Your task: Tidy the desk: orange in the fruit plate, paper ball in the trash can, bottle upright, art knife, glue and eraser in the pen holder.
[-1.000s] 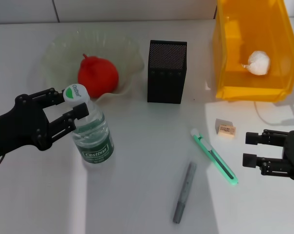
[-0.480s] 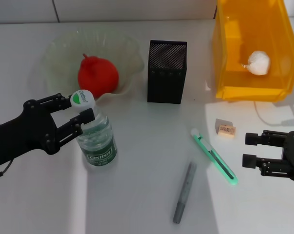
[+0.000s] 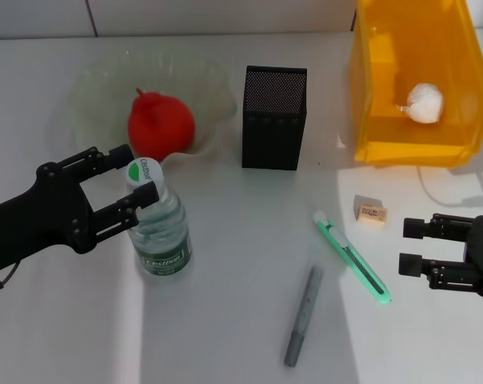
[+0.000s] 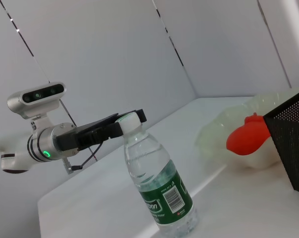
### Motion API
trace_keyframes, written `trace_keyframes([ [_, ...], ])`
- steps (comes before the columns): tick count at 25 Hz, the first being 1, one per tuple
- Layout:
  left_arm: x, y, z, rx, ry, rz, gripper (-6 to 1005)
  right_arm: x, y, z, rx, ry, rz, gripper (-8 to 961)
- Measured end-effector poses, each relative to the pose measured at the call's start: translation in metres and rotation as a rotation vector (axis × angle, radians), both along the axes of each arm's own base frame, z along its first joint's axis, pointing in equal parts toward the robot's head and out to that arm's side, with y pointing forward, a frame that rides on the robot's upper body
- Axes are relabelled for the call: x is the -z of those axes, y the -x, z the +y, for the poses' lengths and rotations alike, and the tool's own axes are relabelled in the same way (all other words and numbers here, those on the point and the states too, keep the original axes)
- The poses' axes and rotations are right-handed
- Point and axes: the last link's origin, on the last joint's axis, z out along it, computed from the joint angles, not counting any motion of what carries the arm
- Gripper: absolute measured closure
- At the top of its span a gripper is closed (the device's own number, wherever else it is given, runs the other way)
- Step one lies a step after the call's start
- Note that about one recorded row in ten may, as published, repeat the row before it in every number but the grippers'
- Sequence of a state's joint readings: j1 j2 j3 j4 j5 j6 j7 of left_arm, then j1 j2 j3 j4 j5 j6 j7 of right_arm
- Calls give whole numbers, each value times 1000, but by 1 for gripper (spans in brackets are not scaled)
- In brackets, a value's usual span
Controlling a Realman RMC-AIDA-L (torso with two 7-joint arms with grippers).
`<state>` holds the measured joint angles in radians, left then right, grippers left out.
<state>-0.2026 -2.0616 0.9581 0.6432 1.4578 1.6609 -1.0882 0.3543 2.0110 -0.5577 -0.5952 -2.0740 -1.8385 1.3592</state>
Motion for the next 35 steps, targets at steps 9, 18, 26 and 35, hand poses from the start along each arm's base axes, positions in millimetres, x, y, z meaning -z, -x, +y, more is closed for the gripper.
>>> trace_keyframes([
  [9,-14,-2,-4,28,-27,-55,217,0,1,1,-1,-3,3,241],
  [18,-52,-19,-12,159,61,-135,179,-3,1,2,1,-20,15,241],
  [26,-9,-33,-10,186,382,60,186,-13,-1,7,27,-90,39,242],
  [35,25,-18,-14,136,402,105,186,-18,-2,9,32,-118,46,242],
])
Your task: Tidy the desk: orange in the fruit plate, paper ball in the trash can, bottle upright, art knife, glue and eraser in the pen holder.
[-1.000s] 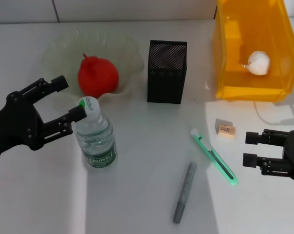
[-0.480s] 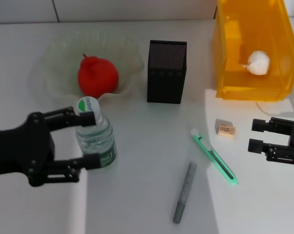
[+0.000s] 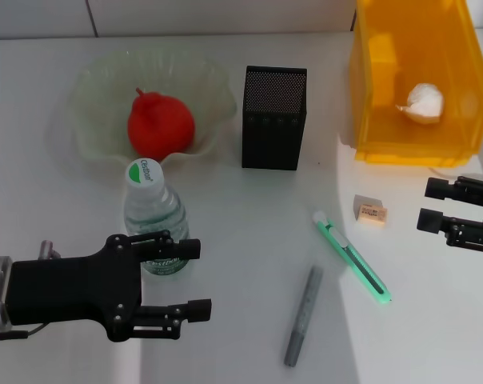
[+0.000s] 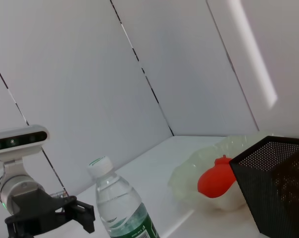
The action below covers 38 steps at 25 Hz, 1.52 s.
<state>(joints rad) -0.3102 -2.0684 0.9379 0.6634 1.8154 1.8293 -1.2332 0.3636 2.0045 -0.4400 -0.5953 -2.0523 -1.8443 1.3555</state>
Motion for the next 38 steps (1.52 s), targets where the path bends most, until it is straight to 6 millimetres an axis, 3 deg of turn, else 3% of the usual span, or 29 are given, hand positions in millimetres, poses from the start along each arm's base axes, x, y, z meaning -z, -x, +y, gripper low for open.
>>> trace_keyframes([
  [5,7,5,-1,-19,-1,24,186,-6,3,3,-17,8,-11,243],
  [12,10,9,0,-32,-20,45,186,-39,21,13,-34,83,-80,243],
  [16,13,11,1,-38,-24,64,186,-61,51,31,13,206,-242,243],
  [20,13,11,1,-38,-24,65,186,-67,86,49,98,314,-509,244],
  [23,13,11,1,-38,-24,66,186,-60,116,61,154,370,-709,244],
  [28,14,10,0,-32,-30,58,186,-34,144,78,244,378,-833,244],
  [38,16,10,0,-32,-31,49,186,13,162,96,355,362,-914,245],
])
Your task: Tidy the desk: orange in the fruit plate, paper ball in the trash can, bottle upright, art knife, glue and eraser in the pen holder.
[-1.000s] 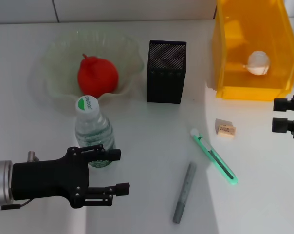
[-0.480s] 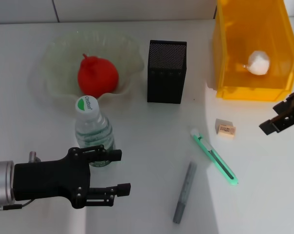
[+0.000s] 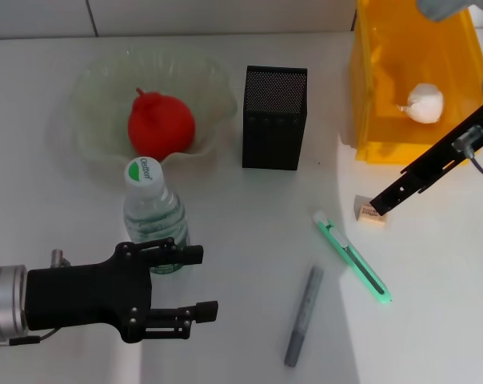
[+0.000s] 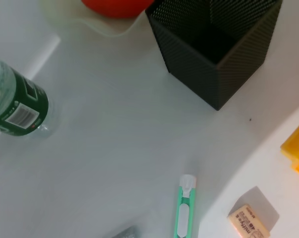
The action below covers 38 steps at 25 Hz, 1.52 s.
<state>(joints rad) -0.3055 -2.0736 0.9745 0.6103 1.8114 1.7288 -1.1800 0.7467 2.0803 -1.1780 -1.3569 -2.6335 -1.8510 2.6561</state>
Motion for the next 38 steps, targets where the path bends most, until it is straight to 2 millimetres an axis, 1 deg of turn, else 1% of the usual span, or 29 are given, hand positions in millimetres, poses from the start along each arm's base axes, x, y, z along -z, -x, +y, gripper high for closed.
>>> trace_keyframes([
  [6,1,0,-1,5,-4,-3,186,28,-3,3,15,37,-45,245],
  [12,2,0,-1,5,-5,-8,186,51,-8,4,19,70,-35,245],
  [17,2,1,-2,4,-6,-10,186,65,-9,3,15,96,-35,246],
  [22,3,1,-2,3,-6,-9,186,74,-10,5,-5,94,-49,246],
  [27,3,2,-1,0,-8,-3,186,81,-12,7,-6,98,-61,457],
  [32,6,1,-1,-4,-2,-6,186,86,-13,8,-12,97,-62,480],
  [38,7,1,-1,0,-4,-8,187,89,-12,8,-12,104,-62,479],
])
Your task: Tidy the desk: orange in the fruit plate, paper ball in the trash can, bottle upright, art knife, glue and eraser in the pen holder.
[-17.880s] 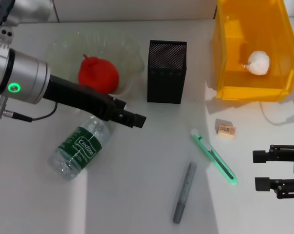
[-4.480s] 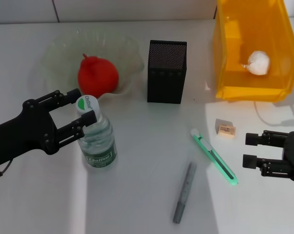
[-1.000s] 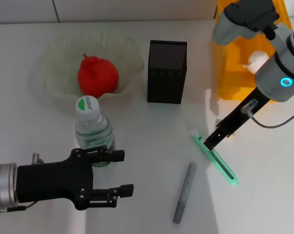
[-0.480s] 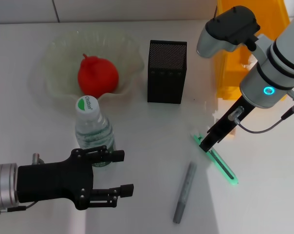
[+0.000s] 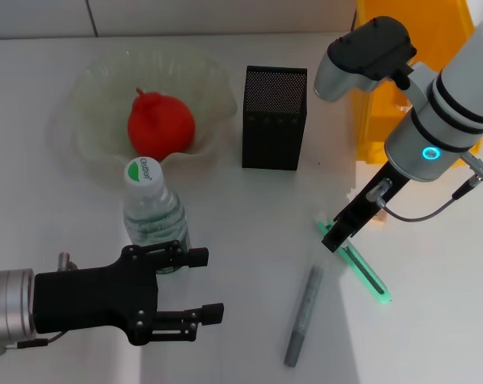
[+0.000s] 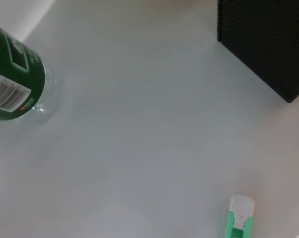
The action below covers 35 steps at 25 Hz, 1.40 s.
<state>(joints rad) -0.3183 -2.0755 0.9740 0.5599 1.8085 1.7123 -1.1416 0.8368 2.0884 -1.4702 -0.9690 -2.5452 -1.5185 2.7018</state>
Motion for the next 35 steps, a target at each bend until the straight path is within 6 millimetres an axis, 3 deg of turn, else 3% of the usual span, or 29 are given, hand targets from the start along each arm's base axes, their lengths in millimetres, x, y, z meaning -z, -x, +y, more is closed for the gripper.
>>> trace_keyframes([
  [19,0,0,1,3,-4,0,187,9,-1,1,-9,10,-20,509],
  [24,0,0,1,2,-5,5,187,9,-1,1,-9,7,-25,597],
  [35,0,1,1,0,-5,8,187,11,-2,1,-8,10,-37,589],
])
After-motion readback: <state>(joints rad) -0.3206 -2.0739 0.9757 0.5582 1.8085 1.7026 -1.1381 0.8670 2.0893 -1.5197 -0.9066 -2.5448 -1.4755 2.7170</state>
